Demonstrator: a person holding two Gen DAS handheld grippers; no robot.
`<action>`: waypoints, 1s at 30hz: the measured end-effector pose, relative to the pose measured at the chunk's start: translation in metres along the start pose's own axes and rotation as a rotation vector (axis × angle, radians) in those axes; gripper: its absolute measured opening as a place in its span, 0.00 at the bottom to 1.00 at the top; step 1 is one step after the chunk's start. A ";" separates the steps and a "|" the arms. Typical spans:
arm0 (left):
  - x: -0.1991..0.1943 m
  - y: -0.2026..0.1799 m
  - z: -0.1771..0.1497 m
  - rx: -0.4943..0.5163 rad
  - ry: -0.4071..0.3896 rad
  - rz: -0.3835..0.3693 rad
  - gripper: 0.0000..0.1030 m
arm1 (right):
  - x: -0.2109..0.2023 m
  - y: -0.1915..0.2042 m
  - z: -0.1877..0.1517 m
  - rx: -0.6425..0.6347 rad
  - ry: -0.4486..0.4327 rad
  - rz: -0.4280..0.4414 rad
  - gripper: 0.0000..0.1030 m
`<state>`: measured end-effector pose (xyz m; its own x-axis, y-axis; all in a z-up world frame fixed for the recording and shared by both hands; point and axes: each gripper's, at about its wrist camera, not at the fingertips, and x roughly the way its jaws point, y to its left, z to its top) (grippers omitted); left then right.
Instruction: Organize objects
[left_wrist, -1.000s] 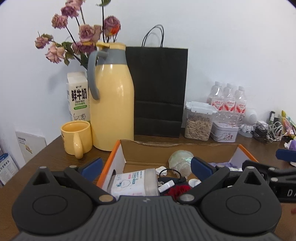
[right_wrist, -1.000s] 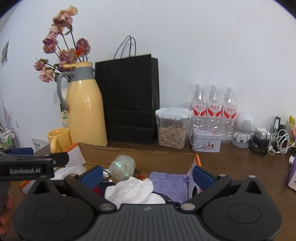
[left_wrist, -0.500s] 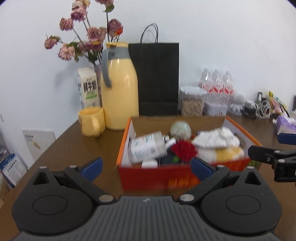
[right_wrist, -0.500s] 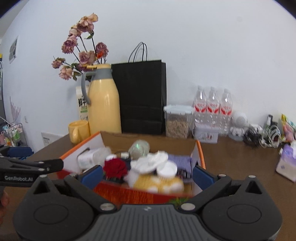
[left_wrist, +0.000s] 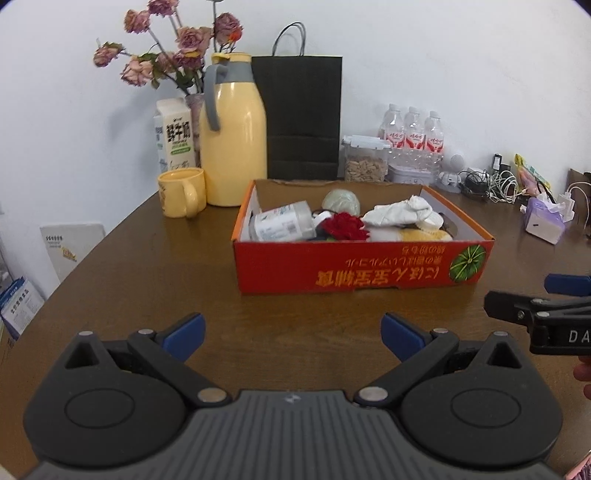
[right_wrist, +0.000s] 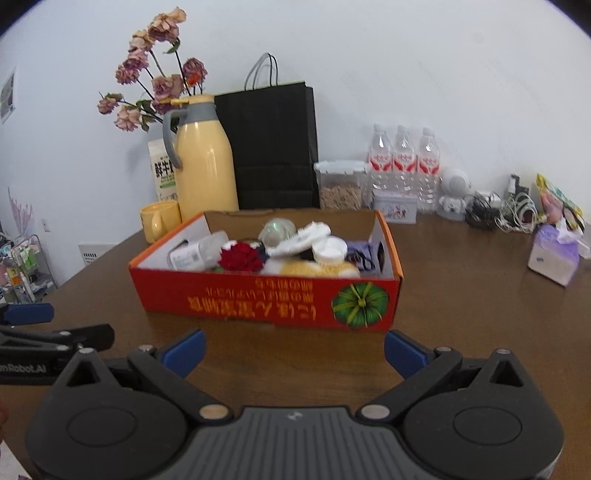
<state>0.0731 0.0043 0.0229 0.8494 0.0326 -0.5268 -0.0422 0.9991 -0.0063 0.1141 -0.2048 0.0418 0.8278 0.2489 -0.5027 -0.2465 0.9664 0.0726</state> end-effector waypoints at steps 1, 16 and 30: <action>-0.001 0.002 -0.001 -0.007 0.004 0.001 1.00 | -0.002 0.000 -0.003 0.004 0.007 -0.003 1.00; -0.013 0.005 -0.010 -0.034 0.022 -0.004 1.00 | -0.018 0.002 -0.014 0.020 0.017 -0.032 1.00; -0.013 0.006 -0.011 -0.040 0.026 -0.004 1.00 | -0.019 0.002 -0.014 0.020 0.017 -0.032 1.00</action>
<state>0.0560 0.0099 0.0199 0.8356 0.0277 -0.5486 -0.0606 0.9973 -0.0419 0.0904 -0.2086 0.0394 0.8264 0.2173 -0.5195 -0.2099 0.9749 0.0739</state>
